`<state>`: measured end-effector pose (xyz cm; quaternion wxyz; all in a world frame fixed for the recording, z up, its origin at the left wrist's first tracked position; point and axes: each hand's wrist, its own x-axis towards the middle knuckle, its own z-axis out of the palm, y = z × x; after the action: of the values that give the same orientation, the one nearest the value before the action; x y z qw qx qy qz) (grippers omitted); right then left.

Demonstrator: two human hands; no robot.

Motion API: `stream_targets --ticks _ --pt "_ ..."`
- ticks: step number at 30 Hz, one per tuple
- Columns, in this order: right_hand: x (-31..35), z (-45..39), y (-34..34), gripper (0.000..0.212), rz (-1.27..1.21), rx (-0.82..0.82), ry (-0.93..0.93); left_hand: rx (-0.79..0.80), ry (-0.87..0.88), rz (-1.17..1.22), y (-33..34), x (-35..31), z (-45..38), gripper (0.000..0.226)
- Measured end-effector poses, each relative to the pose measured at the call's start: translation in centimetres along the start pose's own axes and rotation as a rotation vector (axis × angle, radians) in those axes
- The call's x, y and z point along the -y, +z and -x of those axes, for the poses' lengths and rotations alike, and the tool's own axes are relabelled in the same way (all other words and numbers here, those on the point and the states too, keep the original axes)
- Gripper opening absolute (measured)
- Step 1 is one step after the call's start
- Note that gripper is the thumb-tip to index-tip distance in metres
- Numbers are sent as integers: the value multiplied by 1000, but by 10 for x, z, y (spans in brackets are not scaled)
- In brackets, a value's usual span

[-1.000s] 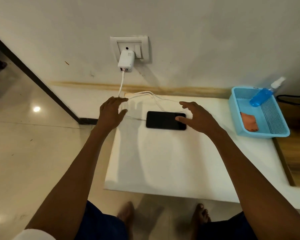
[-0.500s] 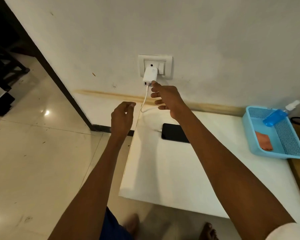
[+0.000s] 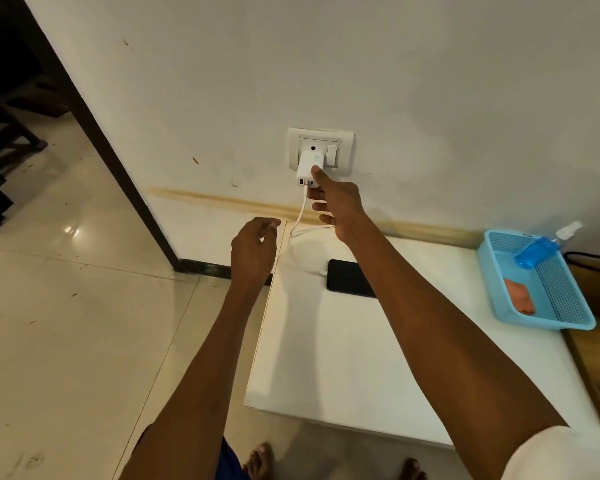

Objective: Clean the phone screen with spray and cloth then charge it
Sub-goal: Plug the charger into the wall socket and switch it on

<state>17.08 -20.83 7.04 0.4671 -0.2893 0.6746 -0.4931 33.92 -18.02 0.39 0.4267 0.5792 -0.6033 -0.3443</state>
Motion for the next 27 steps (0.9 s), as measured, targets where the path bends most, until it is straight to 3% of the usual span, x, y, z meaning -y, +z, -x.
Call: stream_targets --ticks 3,11,23,27 --pt "0 -8 -9 47 -25 -17 9 -3 -4 13 0 1 0 23" --pt "1 -31 -18 39 279 -231 -182 -13 57 -22 2 4 -3 23" --pt "-2 -40 -14 47 431 -309 -218 21 46 -7 6 4 -2 22" --pt "-3 -37 -13 48 374 -256 -207 16 53 -17 6 5 -3 22"
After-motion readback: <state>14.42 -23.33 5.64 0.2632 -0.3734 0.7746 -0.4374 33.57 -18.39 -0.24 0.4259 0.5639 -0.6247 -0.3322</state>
